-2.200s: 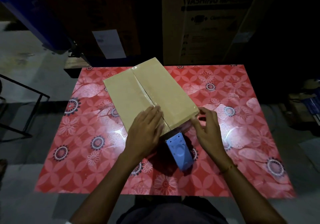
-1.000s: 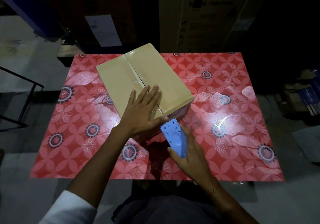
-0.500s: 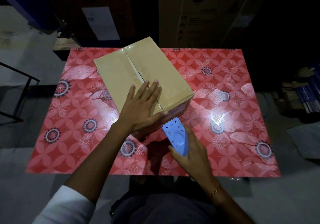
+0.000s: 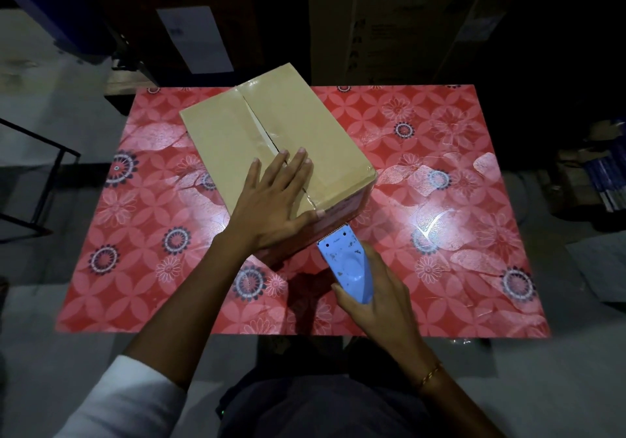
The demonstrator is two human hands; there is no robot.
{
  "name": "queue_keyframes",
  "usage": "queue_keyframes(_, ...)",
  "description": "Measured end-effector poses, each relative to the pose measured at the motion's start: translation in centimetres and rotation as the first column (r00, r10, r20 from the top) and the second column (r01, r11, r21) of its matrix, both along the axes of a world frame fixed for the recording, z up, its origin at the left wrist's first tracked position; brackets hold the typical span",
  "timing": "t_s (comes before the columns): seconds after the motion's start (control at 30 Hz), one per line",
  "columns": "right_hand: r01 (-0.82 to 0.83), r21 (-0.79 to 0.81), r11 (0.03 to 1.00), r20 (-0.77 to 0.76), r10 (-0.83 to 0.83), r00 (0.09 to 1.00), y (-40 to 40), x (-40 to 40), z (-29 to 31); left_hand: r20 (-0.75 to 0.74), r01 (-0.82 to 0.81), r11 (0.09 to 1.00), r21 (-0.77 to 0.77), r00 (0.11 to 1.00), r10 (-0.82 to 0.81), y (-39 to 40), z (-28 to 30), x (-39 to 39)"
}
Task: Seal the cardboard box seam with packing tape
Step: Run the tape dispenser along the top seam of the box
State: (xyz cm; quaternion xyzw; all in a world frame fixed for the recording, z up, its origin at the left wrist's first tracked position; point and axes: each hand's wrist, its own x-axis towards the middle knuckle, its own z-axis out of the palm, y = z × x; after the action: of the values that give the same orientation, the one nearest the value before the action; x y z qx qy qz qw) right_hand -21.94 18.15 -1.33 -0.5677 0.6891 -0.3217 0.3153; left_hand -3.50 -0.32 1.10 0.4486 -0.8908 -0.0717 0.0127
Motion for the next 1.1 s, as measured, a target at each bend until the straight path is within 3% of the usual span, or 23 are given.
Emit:
queue_keyframes(0.33,0.019,0.075,0.997,0.034,-0.021,0.999,2.5,-1.2,-0.2,0.033,-0.001,1.000,0.016,0.999,0.000,0.1,0.5,-0.2)
queue_keyframes(0.57,-0.022,0.137,0.990,-0.024,0.026,0.999,1.5,-1.2,0.9,0.017,-0.001,1.000,0.001,1.000,0.001,0.1,0.4,-0.2)
queue_keyframes(0.87,-0.082,0.322,0.943,-0.245,0.167,0.955,-1.7,-1.5,3.4,0.031,0.006,0.995,-0.097,1.000,-0.003,1.8,-0.1,-0.3)
queue_keyframes(1.1,-0.035,0.523,0.852,-0.231,0.181,0.956,-4.9,-0.3,5.6,0.072,-0.013,0.990,-0.137,0.997,0.023,2.5,-0.2,-0.5)
